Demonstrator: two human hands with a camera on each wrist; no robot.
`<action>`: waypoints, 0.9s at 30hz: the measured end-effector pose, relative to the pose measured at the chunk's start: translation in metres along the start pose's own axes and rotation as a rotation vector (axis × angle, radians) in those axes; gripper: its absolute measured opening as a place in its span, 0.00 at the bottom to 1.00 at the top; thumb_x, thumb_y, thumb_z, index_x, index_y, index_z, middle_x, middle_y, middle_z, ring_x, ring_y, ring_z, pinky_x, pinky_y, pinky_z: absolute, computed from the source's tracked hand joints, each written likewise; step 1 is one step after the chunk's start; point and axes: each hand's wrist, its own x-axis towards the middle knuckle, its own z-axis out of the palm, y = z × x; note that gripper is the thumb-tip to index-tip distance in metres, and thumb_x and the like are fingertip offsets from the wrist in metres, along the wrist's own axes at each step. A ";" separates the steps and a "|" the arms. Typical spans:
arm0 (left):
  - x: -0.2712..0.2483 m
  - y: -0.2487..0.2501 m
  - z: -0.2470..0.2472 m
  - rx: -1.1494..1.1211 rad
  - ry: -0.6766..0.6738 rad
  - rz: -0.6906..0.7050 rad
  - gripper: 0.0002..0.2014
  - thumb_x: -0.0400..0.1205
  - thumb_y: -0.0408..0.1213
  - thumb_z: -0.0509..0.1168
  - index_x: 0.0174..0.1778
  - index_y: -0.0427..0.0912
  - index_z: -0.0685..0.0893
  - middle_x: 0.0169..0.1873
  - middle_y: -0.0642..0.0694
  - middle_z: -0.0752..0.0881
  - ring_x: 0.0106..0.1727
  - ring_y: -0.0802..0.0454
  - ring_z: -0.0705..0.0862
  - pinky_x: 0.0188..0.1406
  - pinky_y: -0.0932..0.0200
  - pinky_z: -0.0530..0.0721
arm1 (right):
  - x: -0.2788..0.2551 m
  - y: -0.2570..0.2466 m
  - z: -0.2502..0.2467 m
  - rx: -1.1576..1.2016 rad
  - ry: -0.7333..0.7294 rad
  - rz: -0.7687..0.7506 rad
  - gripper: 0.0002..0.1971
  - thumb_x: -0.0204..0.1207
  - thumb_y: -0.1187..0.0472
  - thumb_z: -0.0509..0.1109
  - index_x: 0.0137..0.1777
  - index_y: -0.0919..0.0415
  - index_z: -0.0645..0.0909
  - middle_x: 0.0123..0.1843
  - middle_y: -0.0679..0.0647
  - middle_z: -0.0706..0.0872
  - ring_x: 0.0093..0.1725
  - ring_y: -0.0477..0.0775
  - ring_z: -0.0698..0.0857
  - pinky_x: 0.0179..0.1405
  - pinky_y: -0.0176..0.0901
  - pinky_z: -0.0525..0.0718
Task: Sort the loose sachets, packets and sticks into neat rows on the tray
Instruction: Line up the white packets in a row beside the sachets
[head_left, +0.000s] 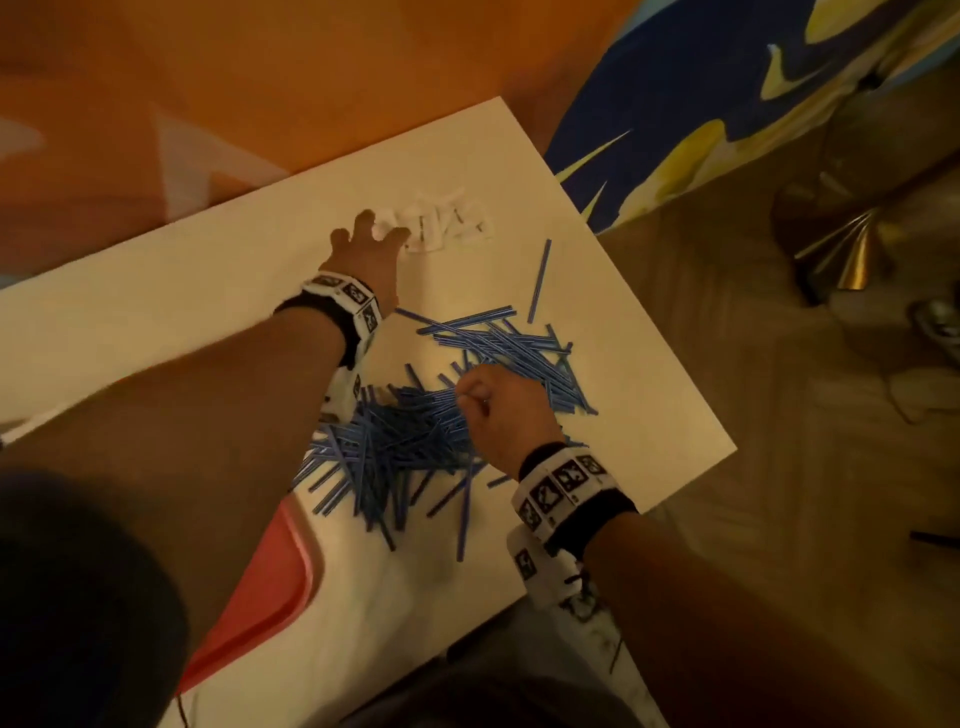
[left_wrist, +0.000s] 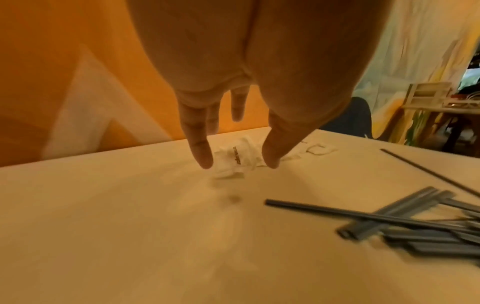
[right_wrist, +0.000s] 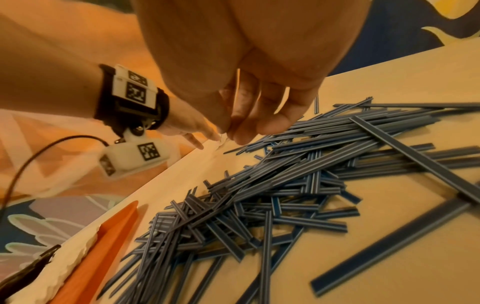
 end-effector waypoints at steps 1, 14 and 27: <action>0.010 0.003 -0.003 0.030 -0.035 -0.011 0.43 0.79 0.27 0.68 0.87 0.56 0.56 0.87 0.42 0.45 0.84 0.30 0.50 0.76 0.35 0.71 | 0.003 0.002 -0.002 0.017 0.008 0.000 0.04 0.83 0.59 0.66 0.51 0.51 0.83 0.45 0.48 0.88 0.42 0.48 0.86 0.47 0.46 0.88; 0.018 -0.008 0.033 -0.088 0.087 0.034 0.14 0.81 0.30 0.68 0.63 0.37 0.84 0.62 0.33 0.80 0.65 0.32 0.79 0.63 0.48 0.74 | 0.019 0.006 -0.007 0.114 -0.067 0.036 0.05 0.83 0.58 0.68 0.55 0.51 0.84 0.50 0.47 0.88 0.47 0.45 0.85 0.53 0.44 0.87; -0.083 -0.024 0.046 -1.120 0.163 -0.405 0.20 0.73 0.25 0.61 0.16 0.47 0.72 0.21 0.48 0.72 0.24 0.46 0.69 0.29 0.55 0.70 | 0.008 -0.032 -0.001 0.239 -0.109 -0.021 0.03 0.80 0.61 0.71 0.47 0.52 0.84 0.43 0.46 0.85 0.39 0.33 0.81 0.34 0.15 0.73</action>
